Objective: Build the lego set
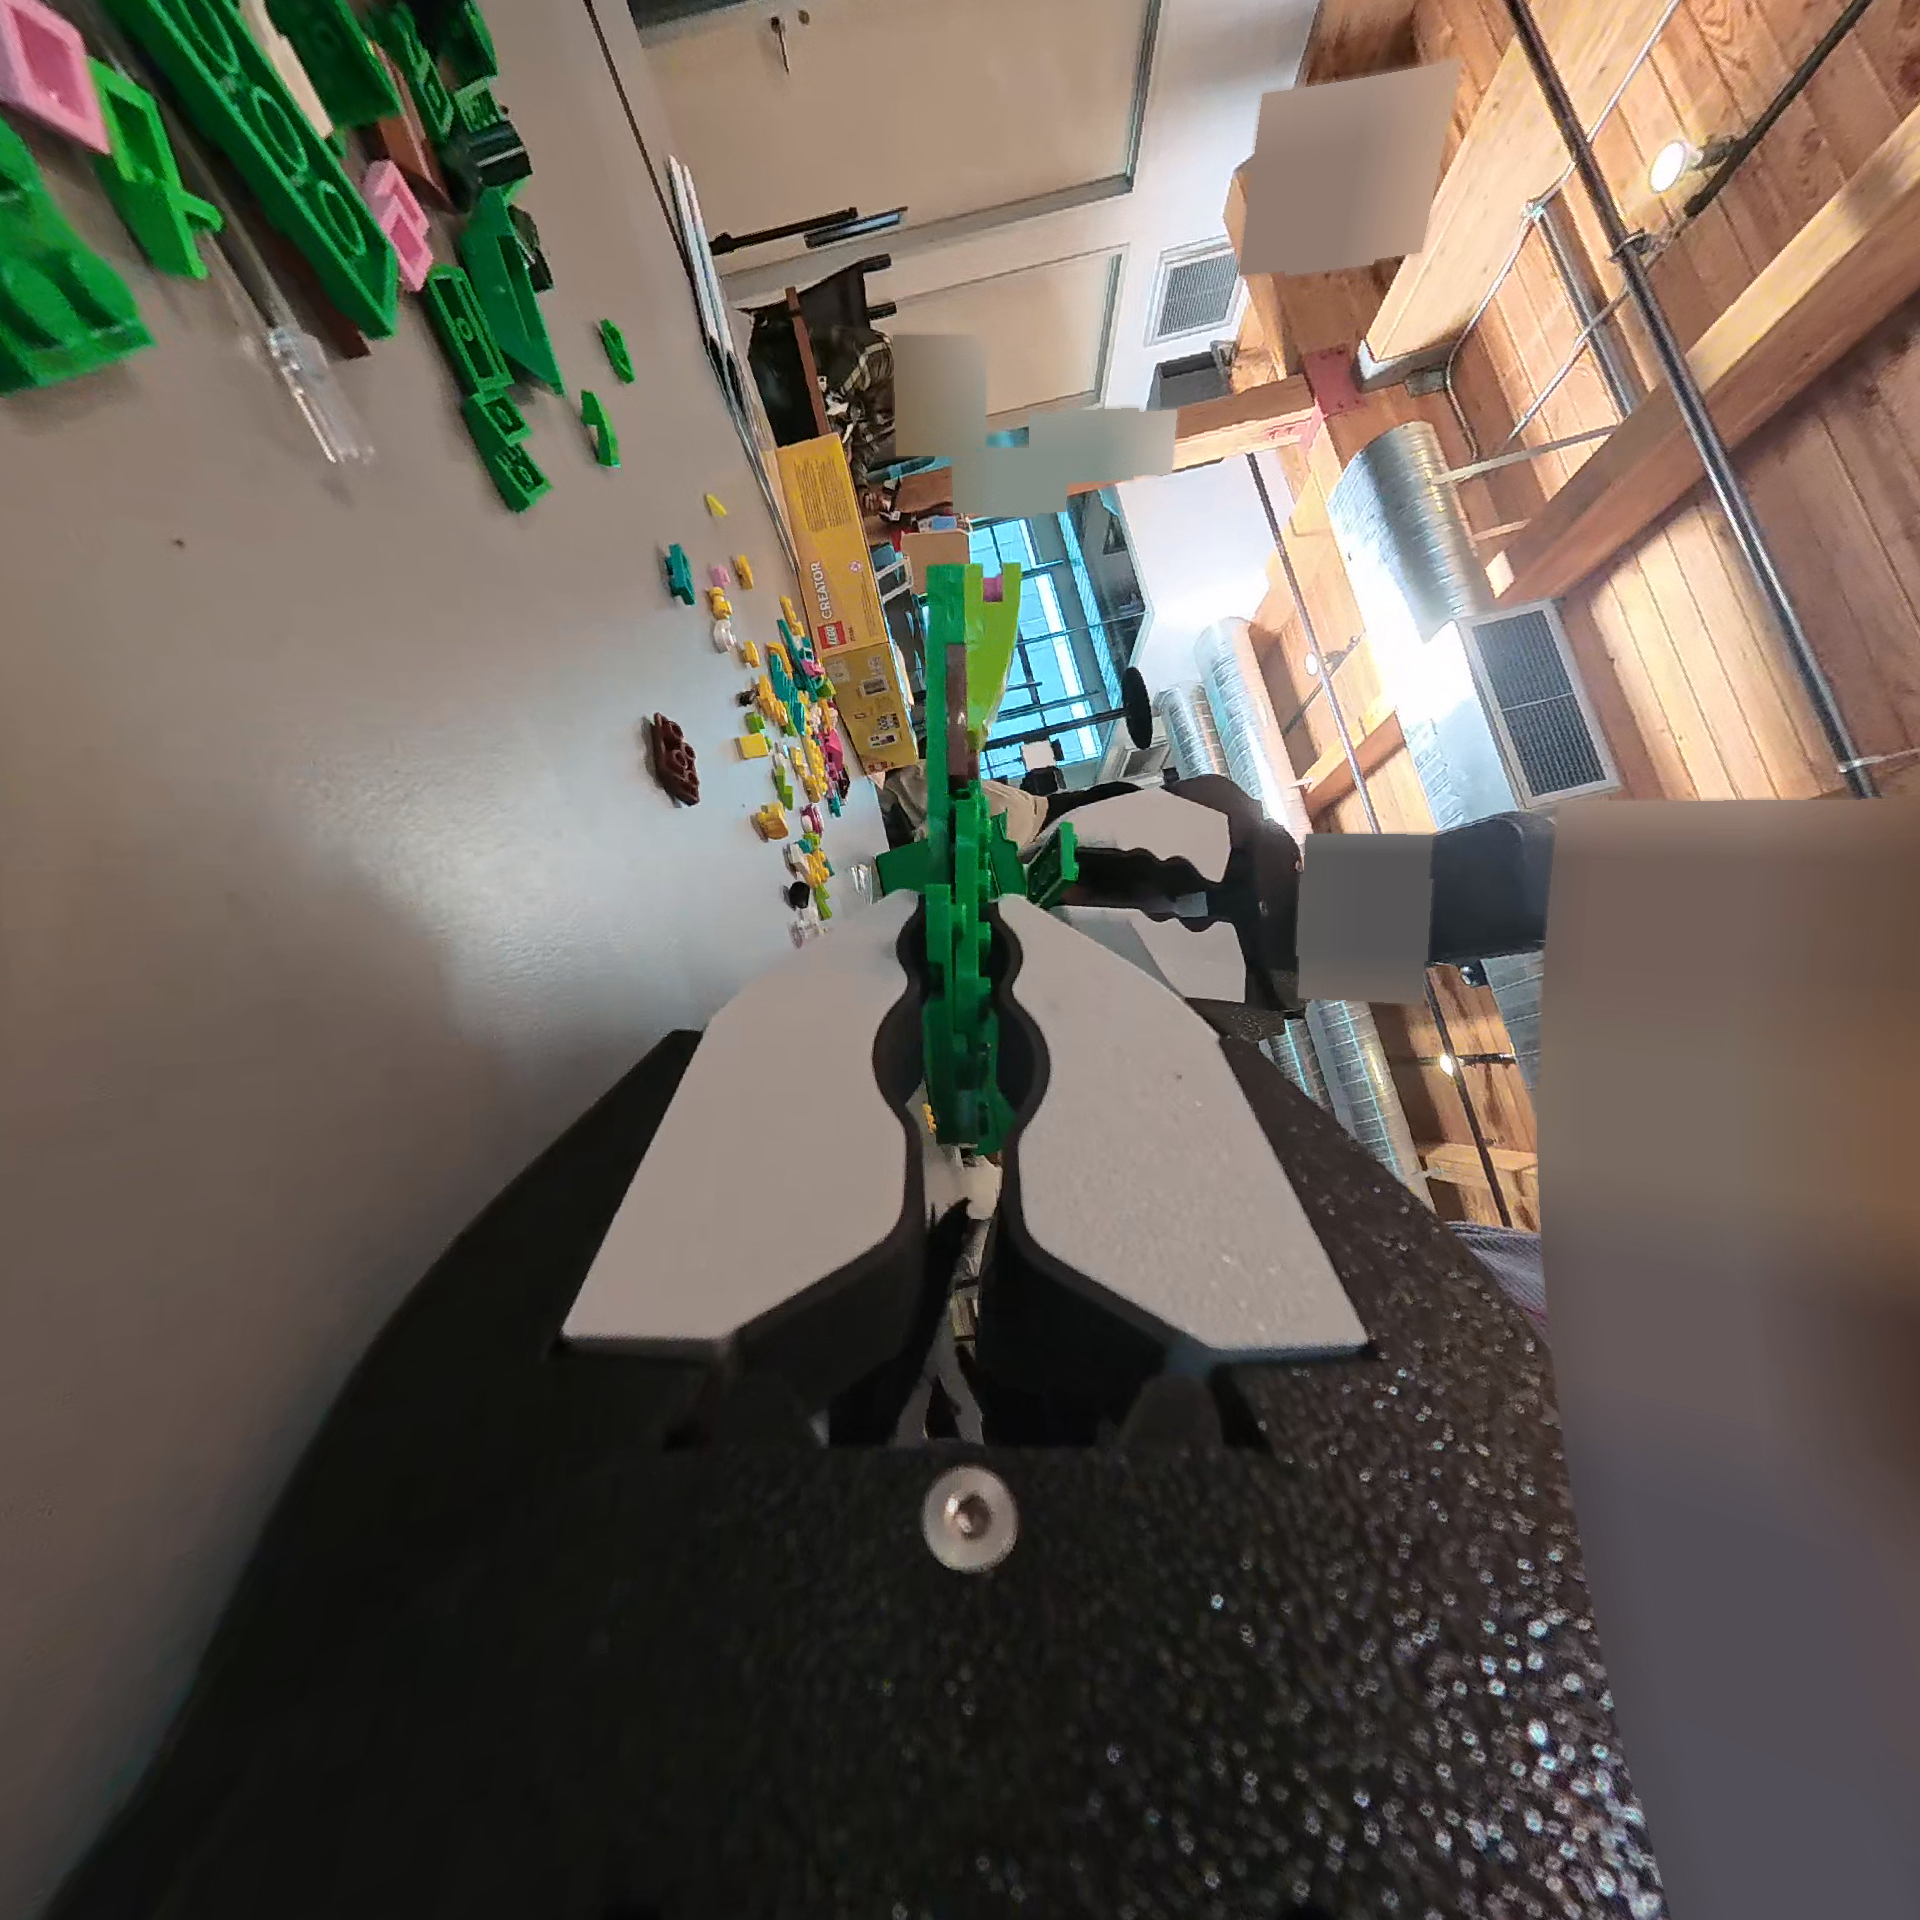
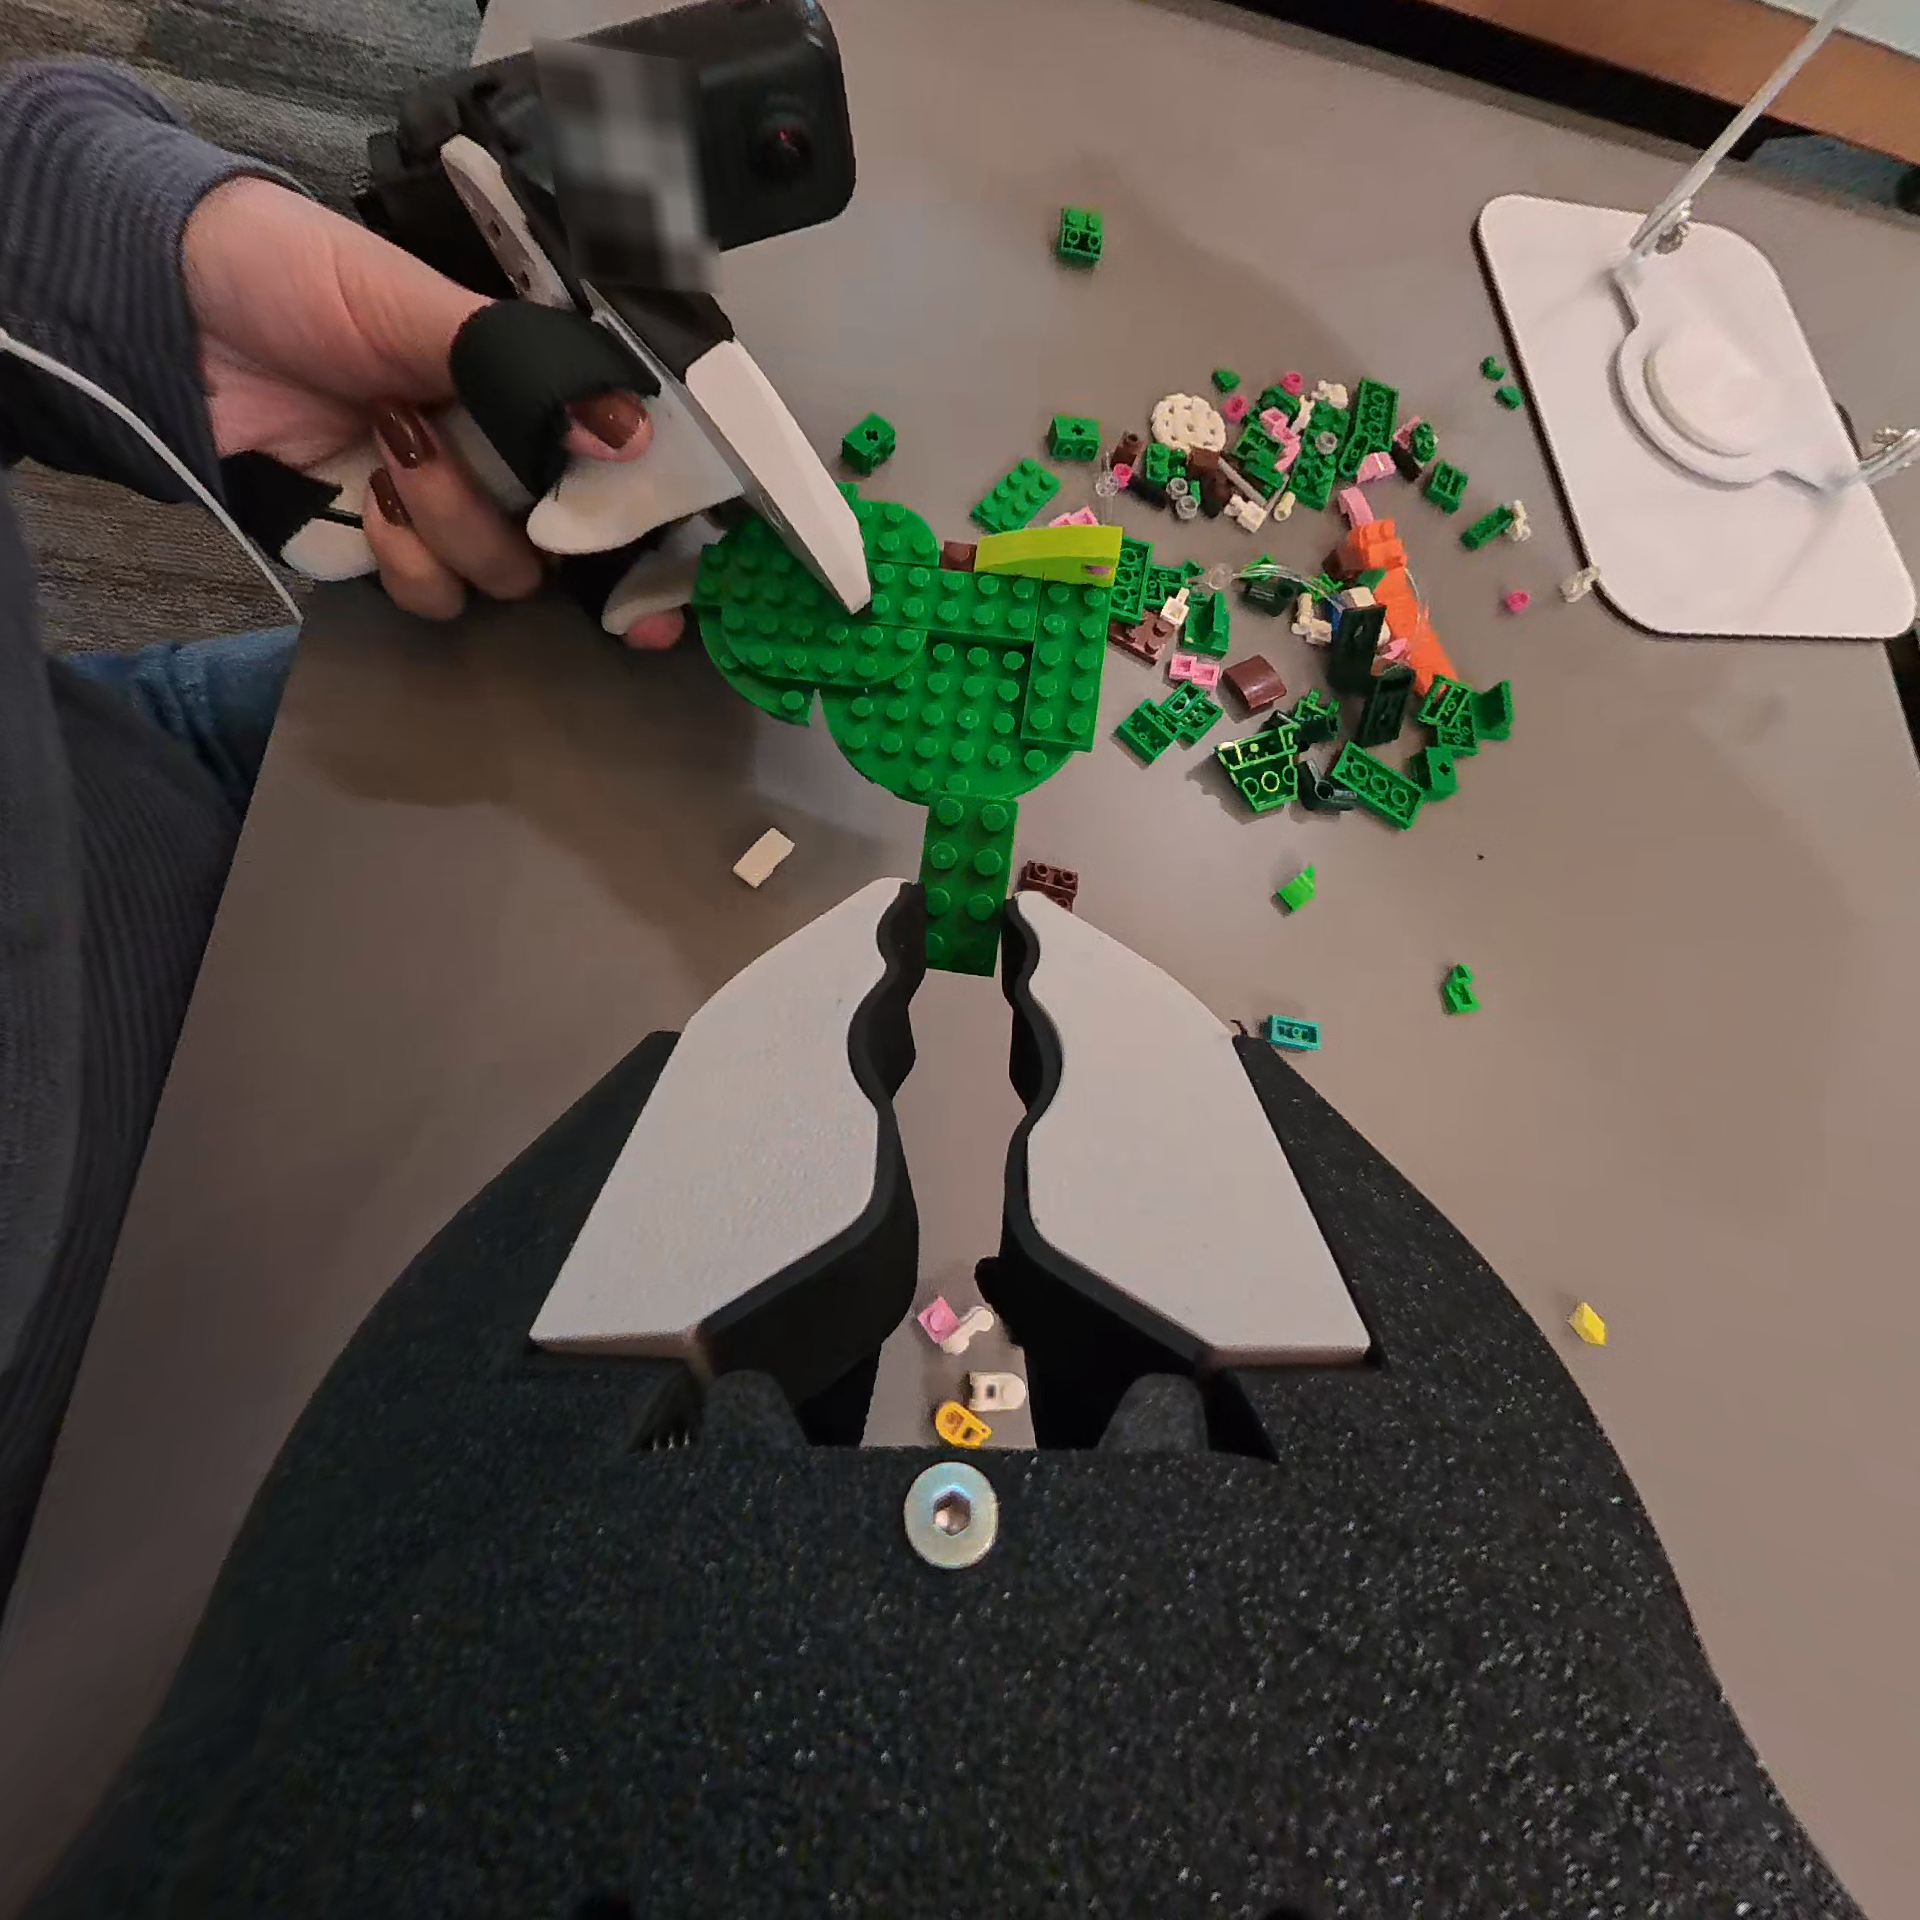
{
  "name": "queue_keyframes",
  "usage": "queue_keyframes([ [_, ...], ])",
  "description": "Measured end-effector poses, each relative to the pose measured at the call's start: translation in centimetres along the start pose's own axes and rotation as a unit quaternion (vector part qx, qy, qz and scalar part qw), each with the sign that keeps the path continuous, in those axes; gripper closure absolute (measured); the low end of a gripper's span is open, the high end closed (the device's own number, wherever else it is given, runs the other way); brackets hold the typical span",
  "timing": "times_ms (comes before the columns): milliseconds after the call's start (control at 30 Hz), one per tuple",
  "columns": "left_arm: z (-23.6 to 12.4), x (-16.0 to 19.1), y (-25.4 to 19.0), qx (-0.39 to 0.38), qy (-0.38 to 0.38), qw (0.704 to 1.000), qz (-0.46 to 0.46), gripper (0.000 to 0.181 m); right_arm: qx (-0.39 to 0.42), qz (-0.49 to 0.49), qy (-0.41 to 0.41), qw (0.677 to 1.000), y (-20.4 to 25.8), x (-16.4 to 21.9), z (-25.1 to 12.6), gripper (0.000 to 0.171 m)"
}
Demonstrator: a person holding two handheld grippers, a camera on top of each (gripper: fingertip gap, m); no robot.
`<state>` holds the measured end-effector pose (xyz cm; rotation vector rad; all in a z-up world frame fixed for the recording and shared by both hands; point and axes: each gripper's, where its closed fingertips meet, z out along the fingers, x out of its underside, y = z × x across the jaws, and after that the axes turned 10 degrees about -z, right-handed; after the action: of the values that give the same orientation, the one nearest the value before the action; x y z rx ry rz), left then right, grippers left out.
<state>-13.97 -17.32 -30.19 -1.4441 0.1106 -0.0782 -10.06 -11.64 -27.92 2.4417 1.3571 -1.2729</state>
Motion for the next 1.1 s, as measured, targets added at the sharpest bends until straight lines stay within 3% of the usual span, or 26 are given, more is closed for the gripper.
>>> queue_keyframes([
  [467,-0.2,-0.4,0.3,-0.007,-0.014,1.000,-0.012,0.173,0.023,0.021,0.043,0.999,-0.7,-1.6,1.4,0.158],
  [767,-0.2,-0.4,0.4,-0.010,-0.016,1.000,-0.016,0.173,-0.006,-0.009,0.136,0.991,-0.4,-1.6,3.6,0.158],
  [1100,-0.3,-0.4,0.4,-0.011,-0.019,1.000,-0.015,0.174,-0.017,0.027,0.206,0.978,-1.1,-1.7,5.2,0.158],
])
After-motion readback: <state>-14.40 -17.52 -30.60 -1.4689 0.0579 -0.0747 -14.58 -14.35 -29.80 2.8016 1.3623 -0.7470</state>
